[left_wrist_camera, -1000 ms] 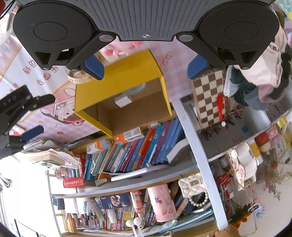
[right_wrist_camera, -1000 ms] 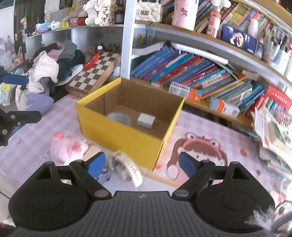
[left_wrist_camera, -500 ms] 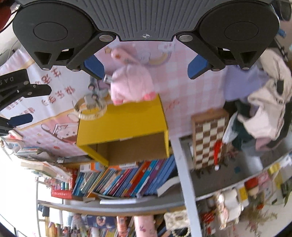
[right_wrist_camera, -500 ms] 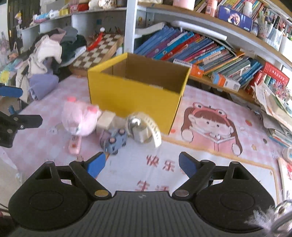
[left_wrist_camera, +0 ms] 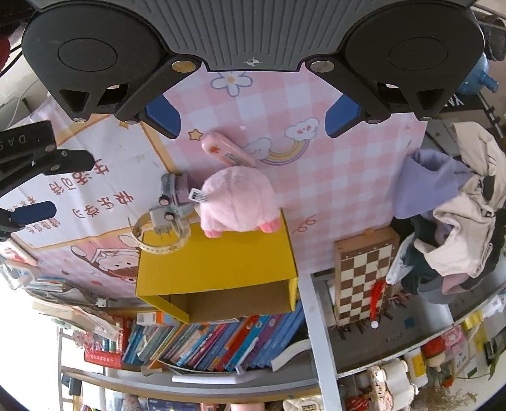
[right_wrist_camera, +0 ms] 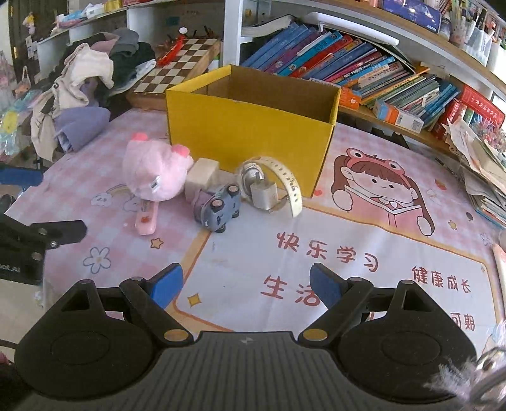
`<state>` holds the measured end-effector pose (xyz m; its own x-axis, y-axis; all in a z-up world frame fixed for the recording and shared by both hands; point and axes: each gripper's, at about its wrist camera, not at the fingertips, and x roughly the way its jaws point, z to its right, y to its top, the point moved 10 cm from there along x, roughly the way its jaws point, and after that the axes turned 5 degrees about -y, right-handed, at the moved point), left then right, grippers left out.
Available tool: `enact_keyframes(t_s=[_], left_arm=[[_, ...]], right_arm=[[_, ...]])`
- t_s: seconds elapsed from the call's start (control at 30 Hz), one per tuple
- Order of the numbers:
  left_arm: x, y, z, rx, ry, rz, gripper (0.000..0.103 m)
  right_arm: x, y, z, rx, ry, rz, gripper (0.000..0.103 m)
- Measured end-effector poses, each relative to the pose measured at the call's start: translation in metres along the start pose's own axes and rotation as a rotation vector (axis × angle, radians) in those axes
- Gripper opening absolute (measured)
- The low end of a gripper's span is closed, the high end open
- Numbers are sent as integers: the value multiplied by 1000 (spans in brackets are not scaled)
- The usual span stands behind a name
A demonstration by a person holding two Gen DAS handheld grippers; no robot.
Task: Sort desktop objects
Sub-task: 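Move both tools back toward the plush toy and watch band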
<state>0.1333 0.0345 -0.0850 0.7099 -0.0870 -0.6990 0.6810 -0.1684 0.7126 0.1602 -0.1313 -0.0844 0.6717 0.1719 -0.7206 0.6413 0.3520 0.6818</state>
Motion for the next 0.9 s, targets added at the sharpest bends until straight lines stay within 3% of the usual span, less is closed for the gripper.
enact_keyframes(t_s=[0.33, 0.7, 0.9], left_arm=[[2, 7, 7, -4, -20, 22, 99], [18, 17, 3, -37, -6, 13, 99], [28, 24, 4, -48, 2, 10, 99]], right_arm=[[2, 9, 1, -1, 26, 10, 79], [18, 20, 9, -18, 42, -7, 79], [32, 25, 16, -33, 48, -31, 67]])
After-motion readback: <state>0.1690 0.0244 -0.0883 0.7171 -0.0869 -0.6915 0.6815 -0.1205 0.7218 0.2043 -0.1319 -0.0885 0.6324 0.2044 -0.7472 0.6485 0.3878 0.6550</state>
